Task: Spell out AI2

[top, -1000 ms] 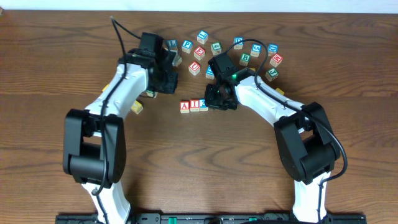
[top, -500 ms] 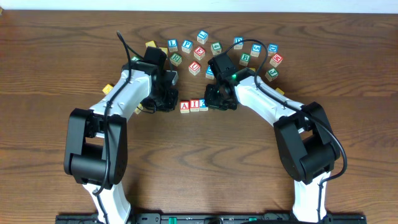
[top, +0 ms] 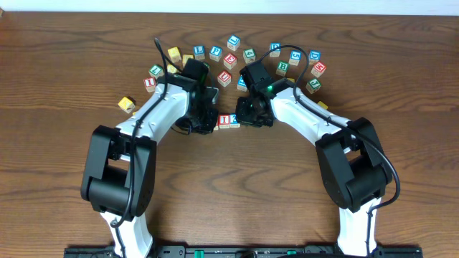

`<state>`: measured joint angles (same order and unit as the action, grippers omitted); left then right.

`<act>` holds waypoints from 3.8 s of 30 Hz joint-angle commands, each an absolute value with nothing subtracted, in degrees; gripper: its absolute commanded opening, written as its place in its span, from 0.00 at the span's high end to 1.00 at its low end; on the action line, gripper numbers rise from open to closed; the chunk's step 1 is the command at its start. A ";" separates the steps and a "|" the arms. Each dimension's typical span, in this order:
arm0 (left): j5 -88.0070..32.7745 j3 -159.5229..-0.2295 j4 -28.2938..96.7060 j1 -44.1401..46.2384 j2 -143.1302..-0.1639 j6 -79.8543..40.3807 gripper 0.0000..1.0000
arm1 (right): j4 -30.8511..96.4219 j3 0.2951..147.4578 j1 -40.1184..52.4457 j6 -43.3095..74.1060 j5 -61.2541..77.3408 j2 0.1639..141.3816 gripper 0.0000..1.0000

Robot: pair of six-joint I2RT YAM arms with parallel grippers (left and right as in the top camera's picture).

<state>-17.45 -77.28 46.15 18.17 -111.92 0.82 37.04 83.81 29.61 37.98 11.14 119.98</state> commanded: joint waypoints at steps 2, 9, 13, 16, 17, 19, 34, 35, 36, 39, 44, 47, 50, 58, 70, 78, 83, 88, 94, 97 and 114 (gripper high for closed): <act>-17.54 -76.82 46.65 17.98 -111.24 0.08 0.93 | 37.04 83.48 30.00 38.50 11.05 120.99 0.89; -17.56 -76.73 46.68 18.72 -111.24 -0.58 0.92 | 37.01 83.48 30.00 38.50 11.05 120.99 0.90; -17.50 -76.36 46.44 19.51 -111.24 -0.54 0.92 | 37.01 83.48 30.00 38.52 11.07 120.99 0.90; -17.45 -75.85 45.87 19.59 -111.24 -0.56 0.93 | 36.99 83.48 30.00 38.52 11.07 120.99 0.90; -17.45 -75.68 45.50 19.59 -111.24 -0.56 0.93 | 37.01 83.48 30.00 38.52 11.07 120.99 0.90; -17.47 -75.22 44.49 19.59 -111.24 -0.58 0.93 | 37.01 83.48 30.00 38.50 11.07 120.99 0.90; -17.50 -74.43 42.06 19.59 -111.24 -0.75 0.92 | 36.99 83.48 30.00 38.52 11.05 121.01 0.90; -17.50 -74.43 42.02 19.59 -111.24 -0.75 0.92 | 36.99 83.48 30.00 38.52 11.05 121.01 0.90; -17.50 -74.41 41.93 19.59 -111.24 -0.75 0.92 | 36.99 83.48 30.00 38.52 11.05 121.01 0.90; -17.50 -74.41 41.67 19.59 -111.24 -0.75 0.93 | 36.99 83.48 30.00 38.52 11.05 121.01 0.90; -17.50 -74.41 41.30 19.59 -111.24 -0.73 0.93 | 36.99 83.48 30.00 38.52 11.05 121.01 0.90; -17.50 -74.41 41.04 19.59 -111.24 -0.75 0.93 | 36.99 83.48 30.00 38.52 11.05 121.01 0.90; -17.50 -74.41 40.84 19.59 -111.24 -0.75 0.92 | 36.99 83.48 30.00 38.52 11.05 121.01 0.90; -17.52 -74.41 40.38 19.59 -111.24 -0.75 0.93 | 36.99 83.48 30.00 38.52 11.03 121.01 0.89; -17.28 -78.78 44.77 14.92 -107.26 2.04 0.92 | 37.01 83.48 30.00 38.50 10.90 121.01 0.89; -17.76 -76.84 42.70 11.99 -108.53 4.08 0.92 | 36.99 83.48 30.00 38.52 10.90 121.01 0.89; -20.10 -76.82 41.01 13.37 -111.46 5.65 0.92 | 37.01 83.48 30.00 38.52 10.90 121.01 0.90; -20.10 -76.82 40.62 13.47 -113.30 5.54 0.93 | 37.01 83.48 30.00 38.52 10.90 121.01 0.90; -20.78 -76.82 40.64 13.50 -115.00 5.37 0.92 | 37.01 83.48 30.00 38.52 10.90 121.01 0.90; -21.87 -76.82 40.82 13.61 -115.37 5.32 0.93 | 37.01 83.48 30.00 38.52 10.90 121.01 0.90; -23.64 -76.82 42.61 13.89 -115.37 5.28 0.92 | 36.99 83.48 30.00 38.52 10.90 121.01 0.90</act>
